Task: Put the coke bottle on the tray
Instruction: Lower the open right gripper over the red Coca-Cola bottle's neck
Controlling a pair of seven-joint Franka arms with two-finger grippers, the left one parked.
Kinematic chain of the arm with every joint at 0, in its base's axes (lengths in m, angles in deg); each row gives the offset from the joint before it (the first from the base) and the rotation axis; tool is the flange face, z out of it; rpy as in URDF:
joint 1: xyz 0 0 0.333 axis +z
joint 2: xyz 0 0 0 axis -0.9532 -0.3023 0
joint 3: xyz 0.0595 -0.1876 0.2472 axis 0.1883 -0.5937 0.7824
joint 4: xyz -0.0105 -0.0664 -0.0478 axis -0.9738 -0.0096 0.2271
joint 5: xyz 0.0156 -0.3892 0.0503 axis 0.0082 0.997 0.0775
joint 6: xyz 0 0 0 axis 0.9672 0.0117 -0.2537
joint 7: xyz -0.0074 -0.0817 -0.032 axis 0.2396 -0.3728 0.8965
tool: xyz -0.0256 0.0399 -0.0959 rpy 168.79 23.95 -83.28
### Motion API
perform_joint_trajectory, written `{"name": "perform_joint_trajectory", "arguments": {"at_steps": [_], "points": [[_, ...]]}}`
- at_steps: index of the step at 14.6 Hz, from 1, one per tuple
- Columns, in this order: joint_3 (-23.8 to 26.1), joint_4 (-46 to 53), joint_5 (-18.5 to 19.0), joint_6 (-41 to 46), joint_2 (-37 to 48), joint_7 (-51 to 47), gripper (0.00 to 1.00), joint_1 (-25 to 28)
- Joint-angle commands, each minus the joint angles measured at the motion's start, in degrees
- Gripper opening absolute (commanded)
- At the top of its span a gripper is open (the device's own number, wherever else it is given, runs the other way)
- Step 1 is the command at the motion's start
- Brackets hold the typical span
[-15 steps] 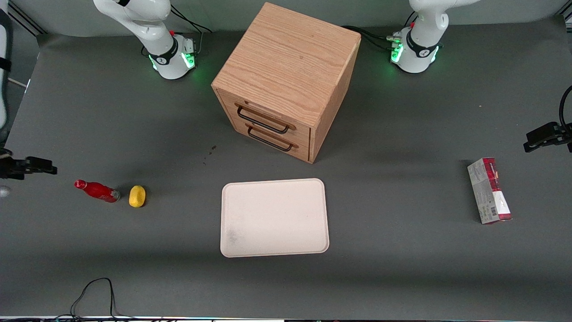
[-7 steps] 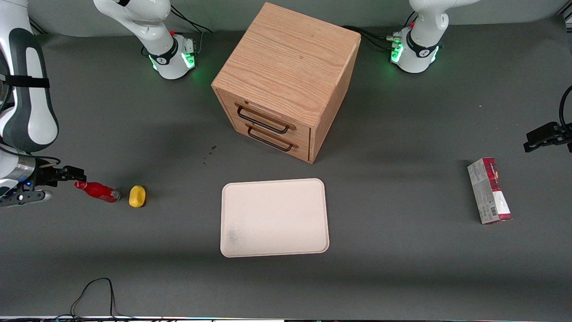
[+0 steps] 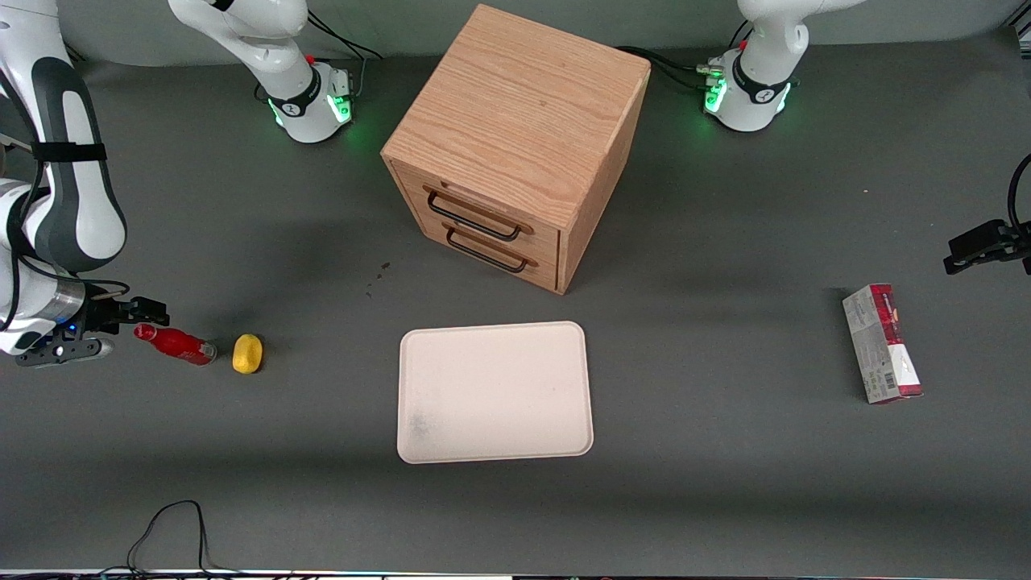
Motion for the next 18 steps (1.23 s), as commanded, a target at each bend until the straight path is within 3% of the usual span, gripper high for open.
{"name": "perform_joint_trajectory", "arguments": {"at_steps": [1, 4, 5, 6, 7, 8, 9, 18], "points": [[-0.44, -1.82, -0.36, -1.42, 1.42, 1.26, 0.99, 0.33], [-0.44, -3.31, -0.36, -3.17, 1.51, 1.26, 0.98, 0.33], [-0.44, -3.40, -0.36, -3.35, 1.42, 1.26, 0.92, 0.42], [-0.44, -3.40, -0.36, -3.44, 1.51, 1.26, 0.79, 0.33], [-0.44, -3.32, -0.36, -3.35, 1.51, 1.17, 0.41, 0.33], [-0.44, -3.32, -0.36, -3.35, 1.51, 1.17, 0.11, 0.42], [-0.44, -3.32, -0.36, -3.35, 1.60, 1.17, 0.00, 0.42], [-0.44, -3.32, -0.36, -3.18, 1.77, 1.09, 0.00, 0.42]]}}
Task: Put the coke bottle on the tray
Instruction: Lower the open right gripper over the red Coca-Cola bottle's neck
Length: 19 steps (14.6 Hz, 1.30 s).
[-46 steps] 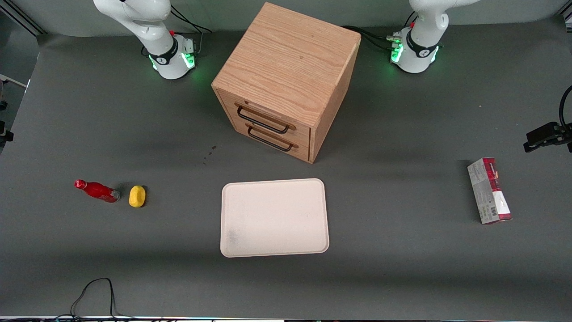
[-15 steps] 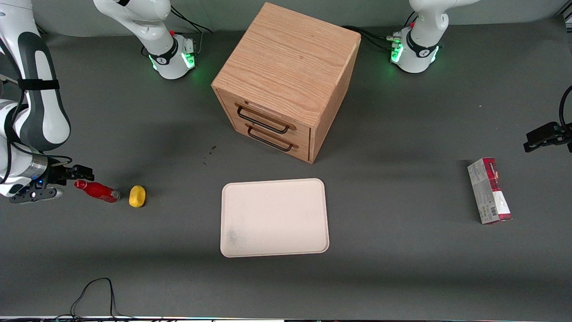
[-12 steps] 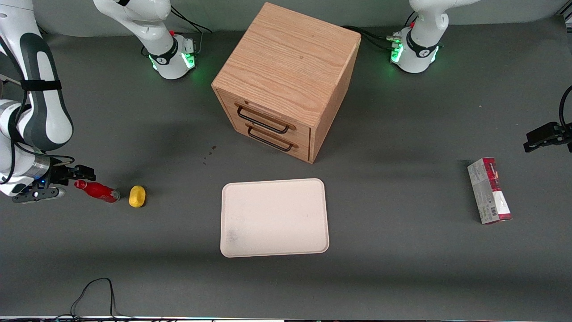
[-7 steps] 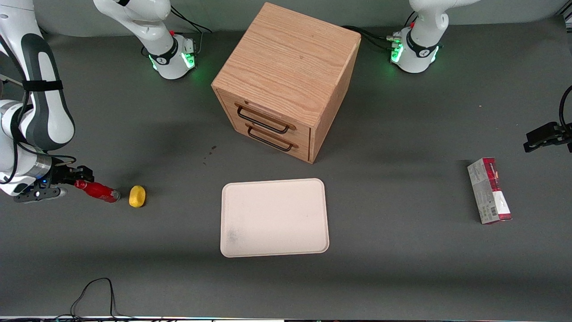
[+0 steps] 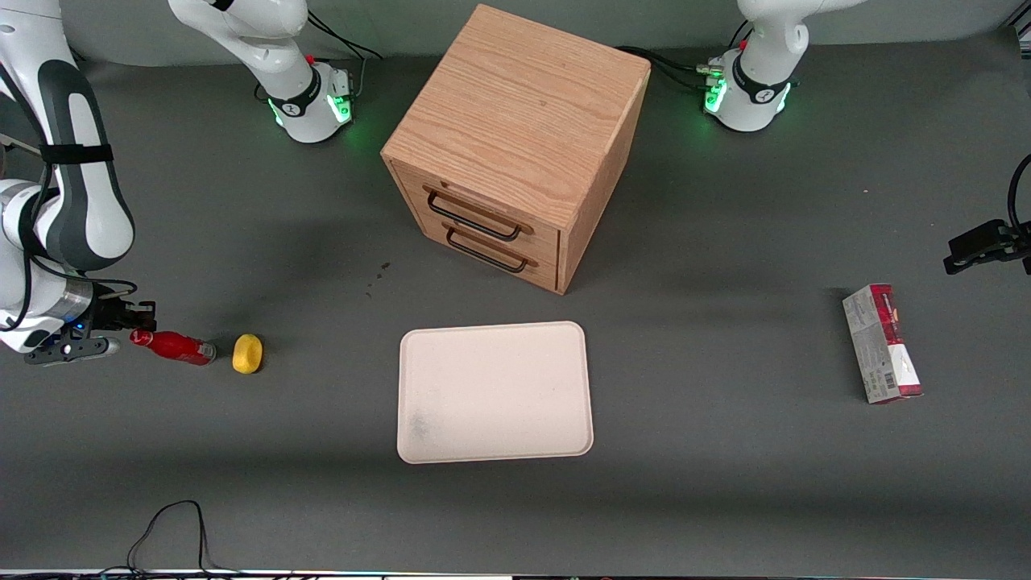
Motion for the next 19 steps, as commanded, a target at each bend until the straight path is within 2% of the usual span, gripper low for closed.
{"name": "perform_joint_trajectory", "arguments": {"at_steps": [1, 3, 4, 5, 14, 16, 19], "points": [[-0.43, -1.38, -0.36, -0.65, 1.74, 1.08, 0.00, 0.33], [-0.43, -1.29, -0.36, -0.47, 1.74, 1.17, 0.00, 0.33], [-0.43, -1.20, -0.36, -0.38, 1.74, 1.26, 0.13, 0.41], [-0.43, -1.20, -0.27, -0.47, 1.74, 1.35, 0.99, 0.42], [-0.43, 0.81, -0.27, 1.89, 1.92, 0.65, 1.00, 0.94], [-0.34, 5.18, -0.18, 6.71, 1.83, 0.47, 1.00, 1.03], [-0.08, 16.33, -0.27, 19.26, 0.86, 0.29, 1.00, 1.47]]}}
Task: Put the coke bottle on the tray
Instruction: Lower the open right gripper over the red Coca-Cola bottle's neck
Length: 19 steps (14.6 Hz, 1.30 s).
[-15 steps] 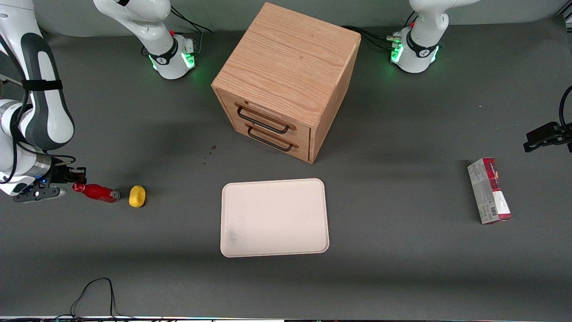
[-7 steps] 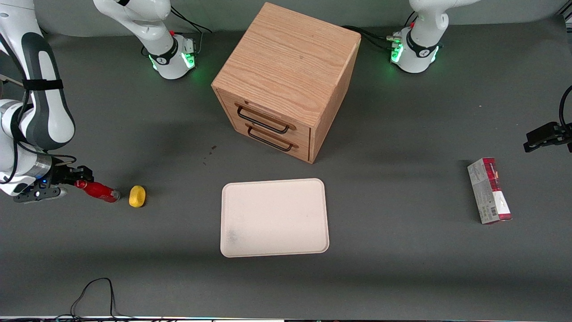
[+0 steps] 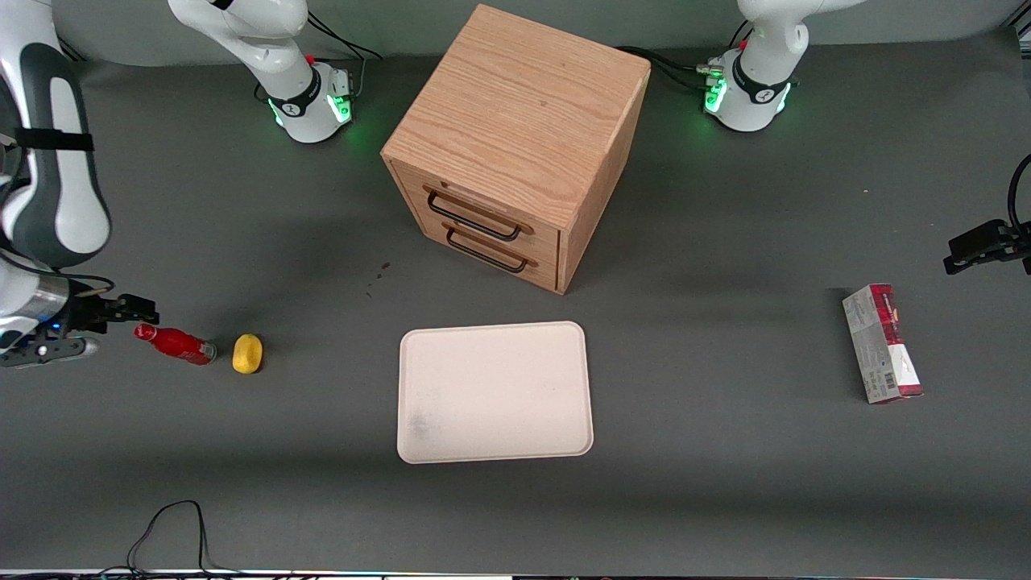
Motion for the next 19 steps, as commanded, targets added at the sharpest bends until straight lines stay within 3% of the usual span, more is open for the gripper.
{"name": "perform_joint_trajectory", "arguments": {"at_steps": [1, 4, 9, 19], "points": [[-0.15, 11.68, -0.27, 11.40, -1.24, 0.29, 1.00, 1.14], [0.02, 20.93, -0.27, 19.68, -2.57, -0.59, 1.00, 1.84], [0.02, 20.87, -0.27, 19.62, -3.97, -0.42, 1.00, 2.20], [-0.15, 5.24, -0.27, -0.59, -6.97, -0.15, 1.00, 2.29]]}}
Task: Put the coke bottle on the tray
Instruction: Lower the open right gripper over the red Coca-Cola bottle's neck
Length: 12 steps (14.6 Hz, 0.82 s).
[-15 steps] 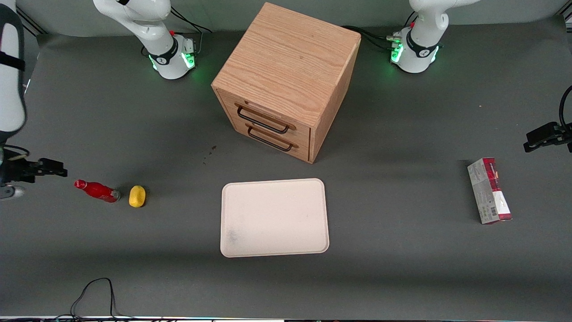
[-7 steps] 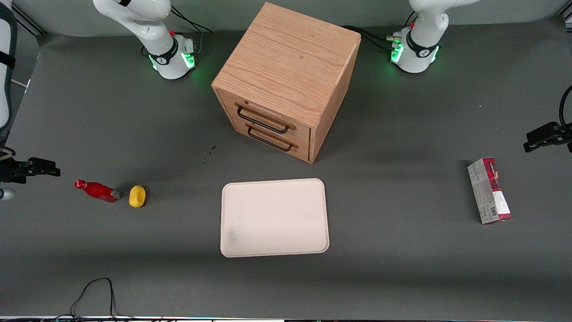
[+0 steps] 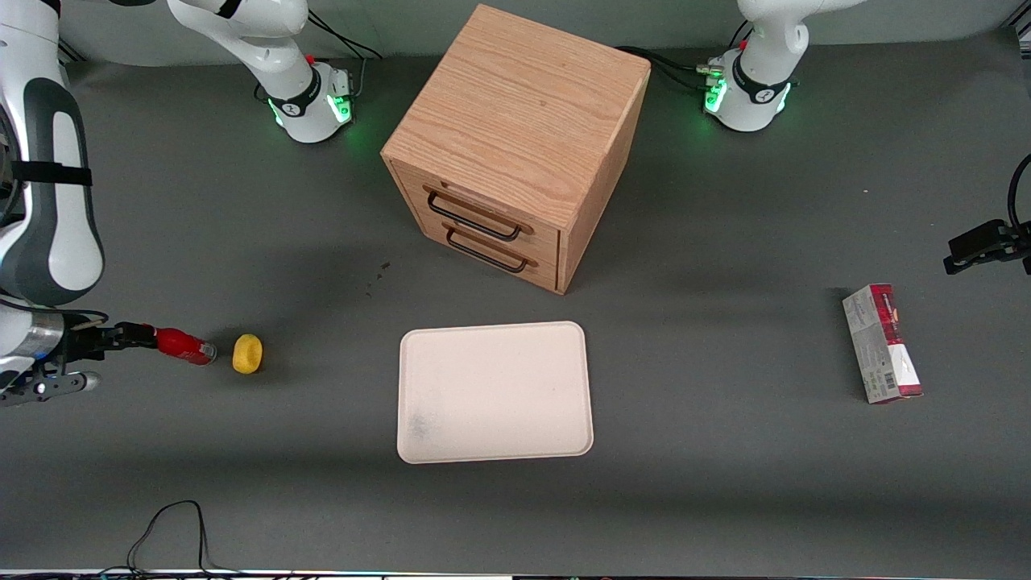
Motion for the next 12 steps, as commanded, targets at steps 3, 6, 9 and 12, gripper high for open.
{"name": "perform_joint_trajectory", "arguments": {"at_steps": [3, 6, 9, 12], "points": [[-0.66, -9.91, -0.16, -7.06, 3.58, 0.37, 1.00, 0.24], [-2.06, -16.43, 0.28, -13.05, 6.22, 0.81, 1.00, 0.24], [-2.15, -16.44, 0.36, -12.97, 6.32, 0.81, 1.00, 0.24], [-2.15, -16.53, 0.36, -12.53, 7.02, 0.72, 0.99, 0.24]]}}
